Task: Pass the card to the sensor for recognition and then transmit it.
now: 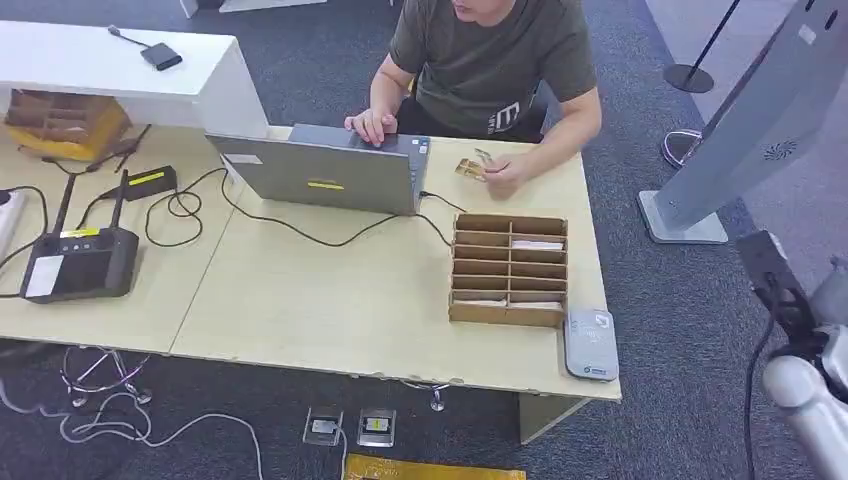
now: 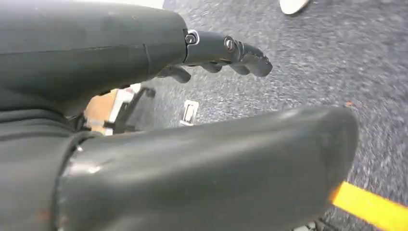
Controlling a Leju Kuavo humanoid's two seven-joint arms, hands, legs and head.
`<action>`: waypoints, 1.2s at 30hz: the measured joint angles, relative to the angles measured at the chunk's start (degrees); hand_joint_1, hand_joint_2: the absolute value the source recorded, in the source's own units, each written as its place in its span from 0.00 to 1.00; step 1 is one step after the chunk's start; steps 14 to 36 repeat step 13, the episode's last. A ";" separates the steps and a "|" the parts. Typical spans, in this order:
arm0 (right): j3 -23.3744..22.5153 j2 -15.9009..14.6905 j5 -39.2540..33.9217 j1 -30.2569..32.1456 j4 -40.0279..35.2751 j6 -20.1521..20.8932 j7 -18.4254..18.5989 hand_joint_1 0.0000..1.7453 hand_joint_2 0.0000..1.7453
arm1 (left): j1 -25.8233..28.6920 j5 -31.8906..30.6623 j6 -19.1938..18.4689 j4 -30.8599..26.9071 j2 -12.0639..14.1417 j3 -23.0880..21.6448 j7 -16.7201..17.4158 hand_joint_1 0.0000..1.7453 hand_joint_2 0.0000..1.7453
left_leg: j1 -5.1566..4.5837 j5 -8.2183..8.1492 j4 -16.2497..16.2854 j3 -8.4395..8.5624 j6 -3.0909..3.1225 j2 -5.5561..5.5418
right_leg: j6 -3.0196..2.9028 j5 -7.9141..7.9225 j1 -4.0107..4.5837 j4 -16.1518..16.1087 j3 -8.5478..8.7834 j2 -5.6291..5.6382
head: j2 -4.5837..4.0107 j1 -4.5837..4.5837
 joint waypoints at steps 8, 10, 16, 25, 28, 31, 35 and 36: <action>-1.55 -0.09 -2.71 1.98 1.19 -3.79 -1.28 0.00 0.00 | -0.01 0.82 0.58 0.00 -0.16 0.00 -0.02 0.00 0.00 | 0.00 -0.01 -0.01 0.00 0.00 0.08 | 0.00 0.00 0.00 0.00 -0.01 0.08 | 0.00 0.00; -4.89 -0.09 -6.79 5.11 4.34 -9.25 -3.64 0.00 0.00 | -0.06 1.74 1.30 0.00 -0.53 0.00 -0.02 0.00 0.00 | -0.01 -0.01 -0.01 0.01 -0.01 0.22 | 0.00 0.00 -0.01 0.01 -0.07 0.19 | 0.00 -0.02; -13.90 6.00 -23.41 11.97 19.03 -14.18 -20.68 0.00 0.00 | -0.38 8.15 6.51 0.00 -2.21 0.02 -0.30 0.00 0.00 | 0.08 -0.01 -0.02 0.02 -0.01 0.23 | -0.04 -0.02 0.10 0.01 -0.12 0.27 | 0.00 -0.04; -13.90 6.00 -23.41 11.97 19.03 -14.18 -20.68 0.00 0.00 | -0.38 8.15 6.51 0.00 -2.21 0.02 -0.30 0.00 0.00 | 0.08 -0.01 -0.02 0.02 -0.01 0.23 | -0.04 -0.02 0.10 0.01 -0.12 0.27 | 0.00 -0.04; -13.90 6.00 -23.41 11.97 19.03 -14.18 -20.68 0.00 0.00 | -0.38 8.15 6.51 0.00 -2.21 0.02 -0.30 0.00 0.00 | 0.08 -0.01 -0.02 0.02 -0.01 0.23 | -0.04 -0.02 0.10 0.01 -0.12 0.27 | 0.00 -0.04; -13.90 6.00 -23.41 11.97 19.03 -14.18 -20.68 0.00 0.00 | -0.38 8.15 6.51 0.00 -2.21 0.02 -0.30 0.00 0.00 | 0.08 -0.01 -0.02 0.02 -0.01 0.23 | -0.04 -0.02 0.10 0.01 -0.12 0.27 | 0.00 -0.04; -13.90 6.00 -23.41 11.97 19.03 -14.18 -20.68 0.00 0.00 | -0.38 8.15 6.51 0.00 -2.21 0.02 -0.30 0.00 0.00 | 0.08 -0.01 -0.02 0.02 -0.01 0.23 | -0.04 -0.02 0.10 0.01 -0.12 0.27 | 0.00 -0.04; -13.90 6.00 -23.41 11.97 19.03 -14.18 -20.68 0.00 0.00 | -0.38 8.15 6.51 0.00 -2.21 0.02 -0.30 0.00 0.00 | 0.08 -0.01 -0.02 0.02 -0.01 0.23 | -0.04 -0.02 0.10 0.01 -0.12 0.27 | 0.00 -0.04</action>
